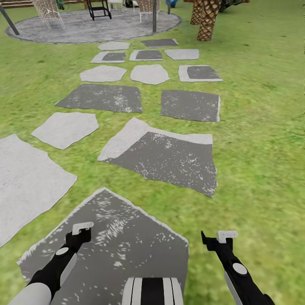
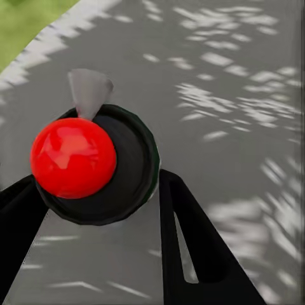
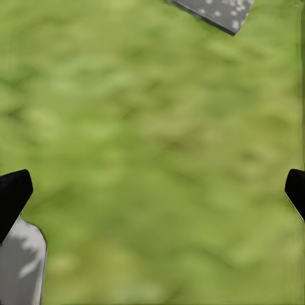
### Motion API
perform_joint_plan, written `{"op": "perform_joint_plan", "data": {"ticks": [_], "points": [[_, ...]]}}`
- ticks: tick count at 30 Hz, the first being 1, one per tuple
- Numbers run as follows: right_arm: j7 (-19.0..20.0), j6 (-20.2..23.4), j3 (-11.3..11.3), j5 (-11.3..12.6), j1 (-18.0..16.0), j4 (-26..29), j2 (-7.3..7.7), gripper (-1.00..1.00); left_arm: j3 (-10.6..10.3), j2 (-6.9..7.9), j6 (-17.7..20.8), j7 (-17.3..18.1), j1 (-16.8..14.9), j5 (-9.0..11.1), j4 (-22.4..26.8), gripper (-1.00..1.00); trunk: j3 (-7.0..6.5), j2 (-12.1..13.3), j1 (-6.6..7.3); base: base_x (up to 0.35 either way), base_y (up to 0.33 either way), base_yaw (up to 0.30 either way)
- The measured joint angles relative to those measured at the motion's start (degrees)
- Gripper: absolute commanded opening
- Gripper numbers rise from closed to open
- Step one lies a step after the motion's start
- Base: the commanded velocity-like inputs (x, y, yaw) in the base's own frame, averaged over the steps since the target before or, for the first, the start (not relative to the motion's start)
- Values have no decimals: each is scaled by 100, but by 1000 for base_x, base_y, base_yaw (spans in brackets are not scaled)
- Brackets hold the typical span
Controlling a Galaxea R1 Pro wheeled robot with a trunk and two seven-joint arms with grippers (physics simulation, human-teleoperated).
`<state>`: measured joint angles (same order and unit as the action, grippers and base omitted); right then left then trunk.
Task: In the garden, pick up the pesticide atomizer on the floor and spray pesticide onto both trees until each tree trunk is fully covered.
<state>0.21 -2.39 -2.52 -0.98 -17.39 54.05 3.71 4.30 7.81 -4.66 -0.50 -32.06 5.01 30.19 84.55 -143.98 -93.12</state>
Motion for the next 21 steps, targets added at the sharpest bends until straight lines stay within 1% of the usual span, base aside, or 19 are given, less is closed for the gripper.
{"op": "perform_joint_plan", "data": {"ticks": [12, 18, 21], "points": [[3, -2, 6, 2, 1, 3, -19, 100, -1, 0, 20, 23, 0, 5, -5, -100, -266, 16, 31, 0, 0, -5], [10, -7, 0, 2, 2, 4, -12, 100, 0, 9, 52, 11, 58, 6, -11, -100, -412, 24, 46, 0, 0, -235], [10, -4, 6, 2, 2, 18, -10, 100, 0, 33, 55, 10, 152, 8, -12, -100, -488, 28, 54, 0, 0, -274]]}}
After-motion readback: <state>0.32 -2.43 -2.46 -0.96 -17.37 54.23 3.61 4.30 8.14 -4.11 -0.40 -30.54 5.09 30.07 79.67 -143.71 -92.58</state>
